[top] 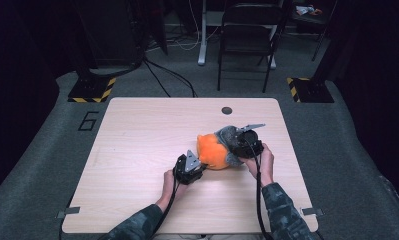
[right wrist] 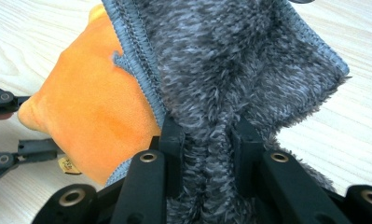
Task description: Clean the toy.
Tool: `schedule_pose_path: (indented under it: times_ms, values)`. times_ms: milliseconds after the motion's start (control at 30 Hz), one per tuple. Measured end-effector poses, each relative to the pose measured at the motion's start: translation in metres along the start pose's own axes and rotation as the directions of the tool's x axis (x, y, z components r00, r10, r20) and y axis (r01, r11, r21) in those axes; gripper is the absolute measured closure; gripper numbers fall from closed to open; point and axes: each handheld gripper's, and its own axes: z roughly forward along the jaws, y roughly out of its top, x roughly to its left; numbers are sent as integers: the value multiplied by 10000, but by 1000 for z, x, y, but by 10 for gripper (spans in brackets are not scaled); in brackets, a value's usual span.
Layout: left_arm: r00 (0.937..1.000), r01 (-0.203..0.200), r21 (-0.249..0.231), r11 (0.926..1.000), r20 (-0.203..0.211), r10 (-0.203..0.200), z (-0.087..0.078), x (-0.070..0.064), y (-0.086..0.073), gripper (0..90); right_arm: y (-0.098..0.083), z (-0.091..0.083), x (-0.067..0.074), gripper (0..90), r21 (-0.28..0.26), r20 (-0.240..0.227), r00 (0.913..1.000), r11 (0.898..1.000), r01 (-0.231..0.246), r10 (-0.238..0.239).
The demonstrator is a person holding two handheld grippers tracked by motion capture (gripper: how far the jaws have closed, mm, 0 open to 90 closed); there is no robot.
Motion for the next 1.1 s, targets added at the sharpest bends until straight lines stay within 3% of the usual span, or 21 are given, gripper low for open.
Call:
schedule_pose_path:
  times_ms: [233, 267, 400, 600, 733, 867, 1100]
  values:
    - [9993, 108, -4, 9999, 370, -108, -6, 0, 11, 786, -1, -5, -6, 706, -127, 111, 9999, 9999, -116, 118]
    - [9980, 324, -15, 9995, 552, -322, -7, 1, 12, 788, -1, -8, -6, 707, -120, 50, 9995, 9995, -308, 308]
    - [9924, 882, -69, 9961, 869, -873, -13, 9, 18, 795, 2, -15, -7, 707, -382, 75, 9999, 9992, -136, 139]
    - [9790, 1616, -131, 9868, 1277, -1586, -20, 15, 25, 798, 11, -28, 13, 706, -768, -201, 9994, 9967, 252, -268]
    - [9783, 1552, -202, 9877, 1420, -1508, -23, 11, 29, 797, 16, -36, 37, 705, -994, -503, 9935, 9903, 971, -1024]
    - [9788, 1447, -153, 9894, 1487, -1409, -23, 9, 29, 794, 17, -31, 59, 704, -1110, -624, 9884, 9851, 1312, -1387]
    - [9792, 1490, -171, 9887, 1418, -1451, -20, 12, 26, 787, 11, -15, 54, 703, -823, -664, 9888, 9883, 1283, -1339]
